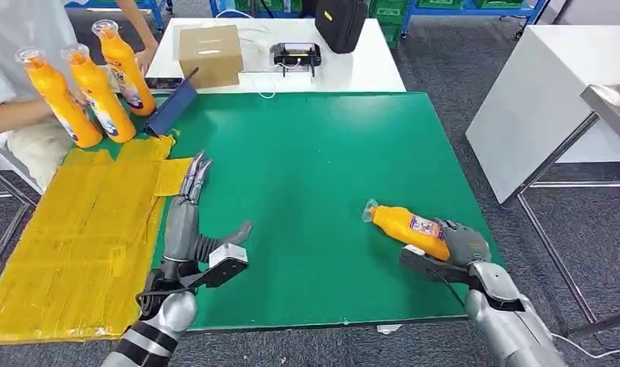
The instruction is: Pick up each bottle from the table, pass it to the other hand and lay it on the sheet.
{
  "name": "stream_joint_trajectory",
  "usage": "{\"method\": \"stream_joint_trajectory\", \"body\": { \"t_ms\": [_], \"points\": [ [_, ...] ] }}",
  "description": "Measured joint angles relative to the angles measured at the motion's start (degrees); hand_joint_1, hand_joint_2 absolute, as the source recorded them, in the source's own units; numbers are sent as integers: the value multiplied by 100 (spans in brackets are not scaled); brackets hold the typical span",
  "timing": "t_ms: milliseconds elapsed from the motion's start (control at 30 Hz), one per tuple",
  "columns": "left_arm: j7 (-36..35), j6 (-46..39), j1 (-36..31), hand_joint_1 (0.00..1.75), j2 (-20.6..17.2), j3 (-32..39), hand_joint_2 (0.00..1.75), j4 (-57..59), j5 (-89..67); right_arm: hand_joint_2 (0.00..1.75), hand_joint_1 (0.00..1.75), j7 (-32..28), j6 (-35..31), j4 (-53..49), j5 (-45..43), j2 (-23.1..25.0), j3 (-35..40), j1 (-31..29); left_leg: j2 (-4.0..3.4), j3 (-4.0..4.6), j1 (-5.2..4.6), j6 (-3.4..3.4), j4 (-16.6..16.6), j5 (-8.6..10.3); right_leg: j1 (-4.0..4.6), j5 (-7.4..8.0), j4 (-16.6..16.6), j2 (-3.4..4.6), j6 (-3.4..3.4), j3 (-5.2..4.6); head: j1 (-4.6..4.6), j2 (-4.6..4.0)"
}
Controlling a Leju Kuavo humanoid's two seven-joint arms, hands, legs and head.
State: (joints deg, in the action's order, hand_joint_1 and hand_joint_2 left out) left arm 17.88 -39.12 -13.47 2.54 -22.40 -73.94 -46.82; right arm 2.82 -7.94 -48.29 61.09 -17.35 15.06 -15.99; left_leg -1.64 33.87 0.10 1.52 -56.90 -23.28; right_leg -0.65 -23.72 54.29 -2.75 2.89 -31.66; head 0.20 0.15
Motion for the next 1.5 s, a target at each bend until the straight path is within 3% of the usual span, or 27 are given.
{"method": "stream_joint_trajectory", "body": {
  "t_ms": [100,267,367,500,600,900,1167,1500],
  "points": [
    [-138,243,214,0,-2,26,175,-238,-125,175,175,129,-516,-606,90,208,-33,255,7,42,-3,12,-2,15,0,78,3,2,28,22,0,0],
    [-212,616,585,0,-7,63,175,-692,-223,175,175,124,-1164,-2118,164,705,-146,868,12,134,-6,-2,-5,28,2,68,36,0,7,-84,-11,0],
    [-214,692,693,0,-7,68,175,-843,-217,175,175,86,-1268,-2757,153,858,-192,1008,25,154,-3,-5,-4,29,4,52,40,-16,0,-100,-2,0],
    [-96,1064,793,0,-5,66,175,-983,31,175,175,-677,-2396,-3557,-333,1160,-310,1238,26,178,-4,-6,-4,28,3,47,43,-17,7,-124,-2,0],
    [-11,1277,836,0,0,52,175,-1018,223,175,175,-956,-2708,-4169,-608,1384,-308,1338,24,179,-4,-12,-3,23,3,46,42,-17,5,-126,-2,0],
    [293,2490,774,0,15,-120,175,-1178,1767,175,175,-2049,-1848,-4447,-2630,1972,173,1202,24,180,-4,-13,-3,24,3,42,42,-17,1,-127,-2,0],
    [365,3129,582,0,15,-153,175,-1243,2784,175,175,-2177,-1311,-3566,-2863,2356,998,879,25,181,-3,-14,-2,25,4,40,46,-18,-1,-130,-2,0],
    [398,3195,451,0,9,-210,175,-1248,3062,175,175,-2177,-1073,-2655,-2837,2579,1762,653,29,186,-4,-14,-2,25,3,37,46,-19,-5,-133,-2,0]
  ]
}}
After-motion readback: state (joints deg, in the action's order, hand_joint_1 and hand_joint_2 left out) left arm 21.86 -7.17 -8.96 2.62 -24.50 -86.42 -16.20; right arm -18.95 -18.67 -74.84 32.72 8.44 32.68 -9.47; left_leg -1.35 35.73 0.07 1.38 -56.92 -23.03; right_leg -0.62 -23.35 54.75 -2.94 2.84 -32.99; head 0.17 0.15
